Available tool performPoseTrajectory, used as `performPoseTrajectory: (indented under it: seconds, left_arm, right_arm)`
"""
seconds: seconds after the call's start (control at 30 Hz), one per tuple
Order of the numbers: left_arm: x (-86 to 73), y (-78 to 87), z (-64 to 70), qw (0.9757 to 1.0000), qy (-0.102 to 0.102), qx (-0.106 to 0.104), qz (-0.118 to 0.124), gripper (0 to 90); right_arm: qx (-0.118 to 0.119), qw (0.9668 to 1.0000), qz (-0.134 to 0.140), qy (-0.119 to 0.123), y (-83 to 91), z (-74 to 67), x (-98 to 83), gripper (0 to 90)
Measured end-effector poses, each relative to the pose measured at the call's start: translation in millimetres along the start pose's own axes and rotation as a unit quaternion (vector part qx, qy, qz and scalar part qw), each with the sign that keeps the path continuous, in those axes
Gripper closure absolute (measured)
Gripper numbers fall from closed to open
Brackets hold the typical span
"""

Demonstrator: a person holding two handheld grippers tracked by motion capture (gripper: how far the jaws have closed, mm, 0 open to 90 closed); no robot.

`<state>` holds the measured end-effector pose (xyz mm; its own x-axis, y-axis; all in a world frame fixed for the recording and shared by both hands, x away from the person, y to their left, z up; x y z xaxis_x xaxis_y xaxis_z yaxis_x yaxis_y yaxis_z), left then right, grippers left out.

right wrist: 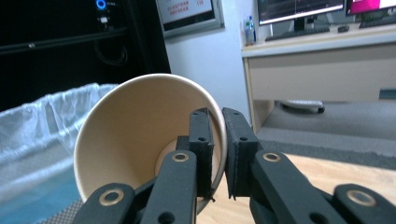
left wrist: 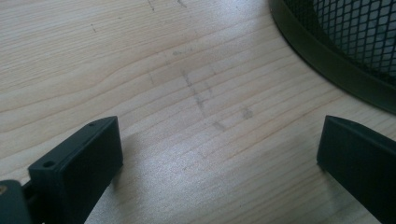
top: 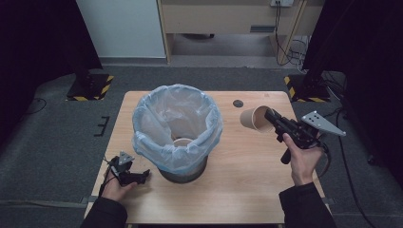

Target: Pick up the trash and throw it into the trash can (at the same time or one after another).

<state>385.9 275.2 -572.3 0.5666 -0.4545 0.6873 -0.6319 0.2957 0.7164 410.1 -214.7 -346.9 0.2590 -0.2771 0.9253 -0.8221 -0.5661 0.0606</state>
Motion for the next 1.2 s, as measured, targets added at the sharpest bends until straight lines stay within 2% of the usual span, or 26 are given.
performPoseTrajectory:
  seconds: [0.47, 0.77, 0.97, 1.2]
  left_arm:
    - [0.0, 0.1, 0.4, 1.0000, 0.001, 0.001, 0.000, 0.0]
    - [0.0, 0.1, 0.6, 1.0000, 0.001, 0.001, 0.000, 0.0]
    - [0.0, 0.1, 0.7, 1.0000, 0.001, 0.001, 0.000, 0.0]
    - [0.0, 0.1, 0.7, 1.0000, 0.001, 0.001, 0.000, 0.0]
  right_arm:
    - [0.038, 0.9974, 0.061, 0.002, 14.1, -25.7, 36.6, 83.3]
    - [0.058, 0.9959, 0.069, 0.006, 3.7, -44.7, 49.1, 83.3]
    - [0.075, 0.9945, 0.073, 0.010, -7.1, -61.4, 55.8, 83.3]
    - [0.095, 0.9931, 0.064, 0.022, -24.1, -85.2, 61.3, 83.3]
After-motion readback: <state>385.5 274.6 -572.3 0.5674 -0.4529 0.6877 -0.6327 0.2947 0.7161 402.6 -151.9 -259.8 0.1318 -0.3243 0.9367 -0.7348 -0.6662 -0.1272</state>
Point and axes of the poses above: each handheld gripper's, and its own axes: y roughly backward along the jaws, x roughly out of its top, z roughly to its right, the point moved 5 cm from there along -y, roughly forward along the jaws, and after that the axes turned 10 degrees about -y, right-handed, at the moved point
